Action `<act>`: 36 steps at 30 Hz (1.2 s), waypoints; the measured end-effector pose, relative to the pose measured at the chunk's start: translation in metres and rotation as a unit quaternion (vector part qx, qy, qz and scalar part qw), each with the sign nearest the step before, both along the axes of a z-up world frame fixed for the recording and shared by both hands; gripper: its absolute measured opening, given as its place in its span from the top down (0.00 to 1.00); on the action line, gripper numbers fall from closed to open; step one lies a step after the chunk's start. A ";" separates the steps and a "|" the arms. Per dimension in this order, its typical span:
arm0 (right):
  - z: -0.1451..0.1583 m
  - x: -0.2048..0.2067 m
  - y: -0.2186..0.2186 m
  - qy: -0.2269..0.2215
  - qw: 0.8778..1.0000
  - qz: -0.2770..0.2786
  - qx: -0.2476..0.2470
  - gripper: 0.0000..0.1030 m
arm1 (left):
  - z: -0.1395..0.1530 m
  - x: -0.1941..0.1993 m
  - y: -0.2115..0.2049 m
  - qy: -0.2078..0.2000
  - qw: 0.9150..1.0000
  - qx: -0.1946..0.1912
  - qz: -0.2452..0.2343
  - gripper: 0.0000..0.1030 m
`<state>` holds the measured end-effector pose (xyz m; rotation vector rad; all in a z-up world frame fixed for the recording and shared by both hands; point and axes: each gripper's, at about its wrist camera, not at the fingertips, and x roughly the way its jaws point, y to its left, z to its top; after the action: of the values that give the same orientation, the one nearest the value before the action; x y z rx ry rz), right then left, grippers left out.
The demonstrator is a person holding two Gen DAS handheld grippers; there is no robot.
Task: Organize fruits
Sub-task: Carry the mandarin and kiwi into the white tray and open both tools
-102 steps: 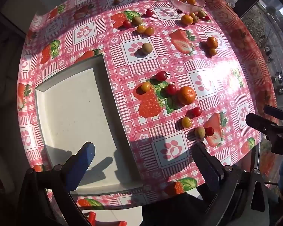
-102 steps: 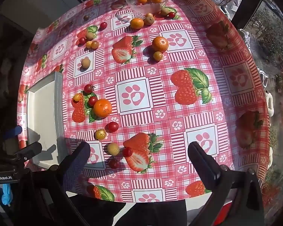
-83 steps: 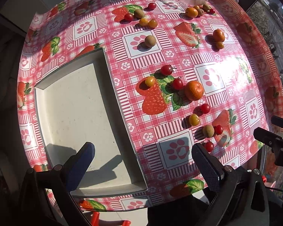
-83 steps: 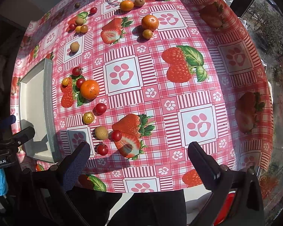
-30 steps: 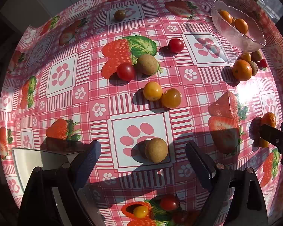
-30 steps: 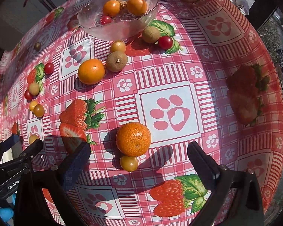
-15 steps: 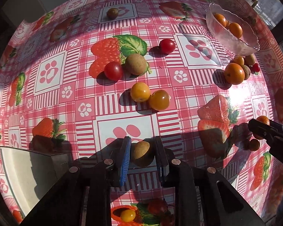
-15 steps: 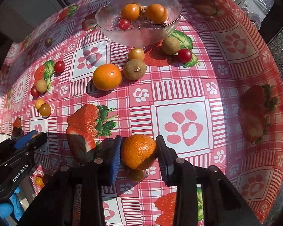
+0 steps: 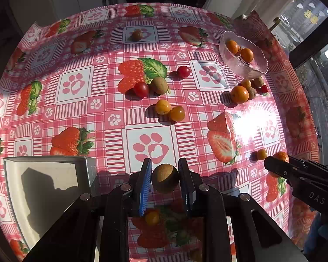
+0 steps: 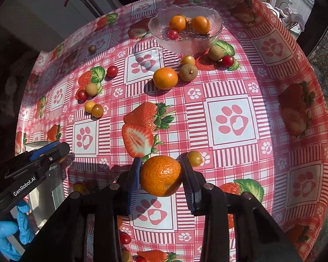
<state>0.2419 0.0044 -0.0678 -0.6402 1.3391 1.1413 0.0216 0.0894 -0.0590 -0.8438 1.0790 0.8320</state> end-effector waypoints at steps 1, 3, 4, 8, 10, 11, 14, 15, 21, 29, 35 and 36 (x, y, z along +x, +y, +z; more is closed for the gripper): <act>0.002 -0.005 -0.002 0.003 1.000 0.001 0.000 0.62 | 0.004 -0.004 -0.004 -0.001 1.000 0.002 0.002 0.74; 0.006 -0.015 -0.007 0.007 1.000 0.006 0.000 0.62 | 0.007 -0.011 -0.009 -0.001 1.000 0.003 0.005 0.74; 0.008 -0.021 -0.010 0.009 1.000 0.010 0.000 0.62 | 0.009 -0.017 -0.012 0.000 1.000 0.004 0.007 0.74; 0.015 -0.048 -0.016 0.014 0.999 0.029 0.000 0.62 | 0.015 -0.042 -0.027 0.006 1.000 0.005 0.015 0.74; 0.018 -0.065 -0.017 0.018 0.999 0.041 0.001 0.62 | 0.017 -0.058 -0.035 0.013 1.000 0.004 0.021 0.74; 0.020 -0.073 -0.017 0.020 0.999 0.048 0.000 0.62 | 0.017 -0.066 -0.038 0.015 1.000 0.003 0.025 0.74; 0.024 -0.102 -0.015 0.028 0.997 0.071 0.001 0.62 | 0.018 -0.093 -0.047 0.020 0.999 -0.001 0.039 0.74; 0.025 -0.113 -0.014 0.029 0.996 0.081 0.000 0.62 | 0.018 -0.102 -0.050 0.024 0.999 0.000 0.043 0.74; 0.025 -0.183 -0.010 0.046 0.988 0.145 -0.007 0.62 | 0.005 -0.157 -0.071 0.053 0.997 -0.010 0.063 0.74; 0.000 -0.267 -0.003 0.057 0.973 0.222 -0.035 0.62 | -0.029 -0.216 -0.086 0.092 0.990 -0.031 0.100 0.74; -0.031 -0.306 -0.005 0.046 0.962 0.260 -0.075 0.62 | -0.049 -0.229 -0.098 0.111 0.989 -0.038 0.089 0.74; -0.036 -0.311 -0.008 0.044 0.960 0.265 -0.080 0.62 | -0.052 -0.230 -0.101 0.112 0.989 -0.039 0.086 0.74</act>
<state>-0.0691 -0.0033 -0.1034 -1.1249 1.3846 1.5103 -0.2082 -0.0113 -0.1107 -0.9354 1.2544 1.0536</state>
